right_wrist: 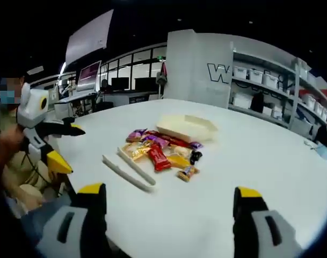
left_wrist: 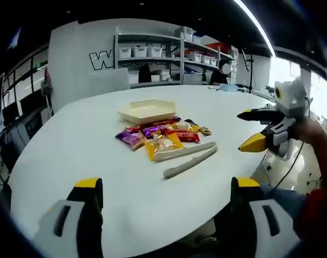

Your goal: Place the target food into the container with the food tongs after gripping and lifting it, then release it inside without dropping or visibly crushing the food.

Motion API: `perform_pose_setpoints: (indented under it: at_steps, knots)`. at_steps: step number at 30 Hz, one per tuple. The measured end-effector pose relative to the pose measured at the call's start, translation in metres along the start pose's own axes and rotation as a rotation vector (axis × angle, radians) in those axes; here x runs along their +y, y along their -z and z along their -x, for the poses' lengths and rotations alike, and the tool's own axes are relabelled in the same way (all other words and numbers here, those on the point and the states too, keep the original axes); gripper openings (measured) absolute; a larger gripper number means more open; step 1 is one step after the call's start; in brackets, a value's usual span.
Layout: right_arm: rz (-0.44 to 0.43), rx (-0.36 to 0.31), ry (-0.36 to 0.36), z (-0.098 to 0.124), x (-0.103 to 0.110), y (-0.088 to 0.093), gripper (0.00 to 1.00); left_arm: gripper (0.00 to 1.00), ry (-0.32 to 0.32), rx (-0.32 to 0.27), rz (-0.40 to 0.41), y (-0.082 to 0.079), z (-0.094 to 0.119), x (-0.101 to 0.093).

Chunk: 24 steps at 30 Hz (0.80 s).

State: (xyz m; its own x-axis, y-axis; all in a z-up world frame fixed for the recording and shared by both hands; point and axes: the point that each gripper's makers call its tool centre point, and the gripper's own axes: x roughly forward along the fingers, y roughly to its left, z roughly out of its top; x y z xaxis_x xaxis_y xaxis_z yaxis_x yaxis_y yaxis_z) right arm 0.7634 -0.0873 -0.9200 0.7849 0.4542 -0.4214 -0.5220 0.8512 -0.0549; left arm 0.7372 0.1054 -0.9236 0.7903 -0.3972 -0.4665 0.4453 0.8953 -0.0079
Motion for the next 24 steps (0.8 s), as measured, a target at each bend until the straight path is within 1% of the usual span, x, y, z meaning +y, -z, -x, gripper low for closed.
perform_pose_setpoints:
  at_steps: [3,8,11,13,17,19,22,24]
  knots:
    - [0.007,0.002,0.003,-0.0007,-0.0008,-0.0003,0.98,0.97,0.002,0.011,-0.020,-0.0023,-0.0003,-0.0010]
    - [0.005,-0.007,0.002,-0.0033,-0.0008,-0.0032,0.97,0.97,0.001,0.003,-0.028,-0.0078,0.0014,-0.0011]
    - [-0.008,-0.017,-0.006,-0.0043,0.0011,-0.0051,0.96,0.97,0.002,0.013,-0.034,-0.0070,0.0012,-0.0014]
    - [-0.013,-0.021,-0.009,-0.0047,0.0012,-0.0055,0.96,0.97,0.009,0.008,-0.023,-0.0077,0.0007,-0.0028]
    - [0.025,-0.012,0.014,-0.0048,-0.0038,-0.0029,0.95,0.97,0.008,0.013,-0.030,-0.0067,-0.0017,-0.0036]
    - [0.023,-0.011,0.013,-0.0047,-0.0046,-0.0021,0.94,0.96,0.010,0.011,-0.031,-0.0059,-0.0037,-0.0032]
    - [0.016,-0.011,0.009,-0.0044,-0.0048,-0.0015,0.92,0.96,0.006,0.025,-0.030,-0.0025,-0.0059,-0.0021]
    - [0.022,-0.011,0.009,-0.0043,-0.0048,-0.0011,0.91,0.96,0.002,0.037,-0.043,-0.0003,-0.0069,-0.0026]
